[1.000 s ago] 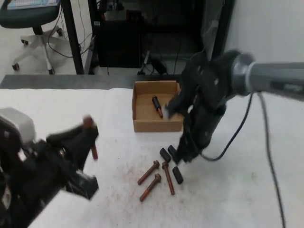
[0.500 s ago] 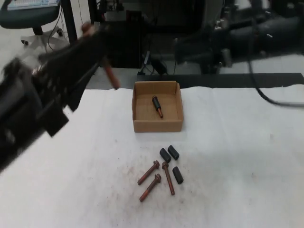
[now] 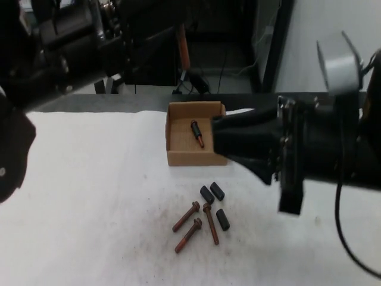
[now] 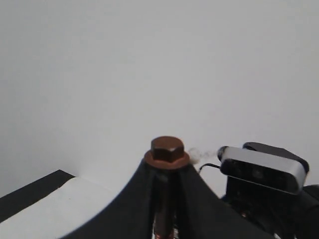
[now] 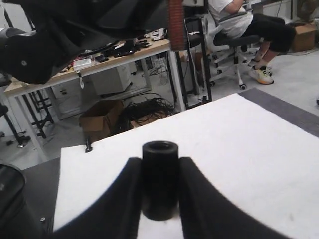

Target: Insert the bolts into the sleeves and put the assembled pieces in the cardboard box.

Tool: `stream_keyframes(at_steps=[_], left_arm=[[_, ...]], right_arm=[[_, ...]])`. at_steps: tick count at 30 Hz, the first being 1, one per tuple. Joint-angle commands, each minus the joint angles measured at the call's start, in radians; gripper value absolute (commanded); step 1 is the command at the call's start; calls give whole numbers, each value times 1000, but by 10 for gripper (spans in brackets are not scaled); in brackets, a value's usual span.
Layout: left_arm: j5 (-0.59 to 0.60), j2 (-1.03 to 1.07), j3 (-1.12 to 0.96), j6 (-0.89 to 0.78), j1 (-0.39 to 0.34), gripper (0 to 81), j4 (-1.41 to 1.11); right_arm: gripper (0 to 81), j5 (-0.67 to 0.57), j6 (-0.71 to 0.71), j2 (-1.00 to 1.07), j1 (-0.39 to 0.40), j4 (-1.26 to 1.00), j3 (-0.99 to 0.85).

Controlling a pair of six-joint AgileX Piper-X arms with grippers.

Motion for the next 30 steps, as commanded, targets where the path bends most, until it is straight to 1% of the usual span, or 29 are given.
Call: stream_keyframes(at_steps=[1, 4, 7, 11, 16, 30], left_arm=[[15, 12, -39, 32, -8, 1, -11], [15, 12, -39, 31, -16, 1, -11], [15, 12, -39, 31, -37, 1, -11], [10, 14, -39, 42, -77, 1, -9], [-37, 30, -39, 120, -113, 1, -7], [-69, 47, -39, 157, -114, 1, -6]], right_arm=[[6, 140, -1, -10, 58, -97, 29], [6, 243, -6, -10, 76, -133, 32], [6, 298, -6, -6, 76, -201, 32], [6, 298, -6, -3, 76, -252, 30], [6, 298, -6, -3, 76, -252, 30], [6, 291, -6, -3, 76, -240, 30]])
